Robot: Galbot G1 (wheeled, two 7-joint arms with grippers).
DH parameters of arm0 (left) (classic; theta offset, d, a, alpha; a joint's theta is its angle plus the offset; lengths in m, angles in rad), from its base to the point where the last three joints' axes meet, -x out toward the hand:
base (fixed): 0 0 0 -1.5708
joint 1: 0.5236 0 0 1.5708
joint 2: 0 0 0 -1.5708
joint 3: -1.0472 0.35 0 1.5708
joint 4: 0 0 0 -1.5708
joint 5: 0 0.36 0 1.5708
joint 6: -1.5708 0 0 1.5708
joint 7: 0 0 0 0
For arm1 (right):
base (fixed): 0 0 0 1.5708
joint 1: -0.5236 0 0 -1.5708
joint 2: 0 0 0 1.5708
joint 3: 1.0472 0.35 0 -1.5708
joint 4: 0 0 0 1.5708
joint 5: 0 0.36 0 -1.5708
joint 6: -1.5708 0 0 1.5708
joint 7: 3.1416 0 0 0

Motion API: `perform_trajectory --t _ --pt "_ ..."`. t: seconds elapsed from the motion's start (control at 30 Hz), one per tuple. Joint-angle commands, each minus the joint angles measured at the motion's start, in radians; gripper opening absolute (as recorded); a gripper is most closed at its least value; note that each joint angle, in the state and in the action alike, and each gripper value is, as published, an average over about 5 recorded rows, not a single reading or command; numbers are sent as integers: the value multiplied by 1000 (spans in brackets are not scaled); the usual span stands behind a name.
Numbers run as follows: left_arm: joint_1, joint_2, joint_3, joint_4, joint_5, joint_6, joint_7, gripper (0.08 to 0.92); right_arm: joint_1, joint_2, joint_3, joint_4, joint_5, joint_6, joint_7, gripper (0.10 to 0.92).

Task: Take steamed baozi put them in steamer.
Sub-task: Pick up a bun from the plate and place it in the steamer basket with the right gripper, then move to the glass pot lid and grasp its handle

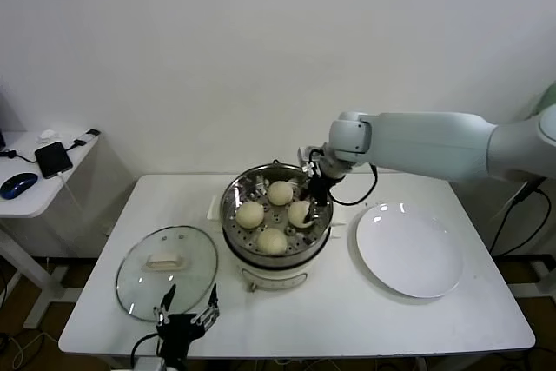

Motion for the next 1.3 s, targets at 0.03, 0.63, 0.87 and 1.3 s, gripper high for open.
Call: perform_trajectory --t 0.03,0.63,0.87,1.3 --pt "0 1 0 0 -1 0 0 823 -37 20 22 -17 -26 9 6 649" --pt "21 14 0 -39 -14 -26 -2 823 -214 -340 662 -56 -34 130 441 823" --pt "-13 22 -9 -39 -3 -41 -1 823 -610 -571 1106 56 -159 138 692 823" --pt "-121 66 -49 6 -1 -38 1 823 -1729 -610 2141 156 -294 371 629 823"
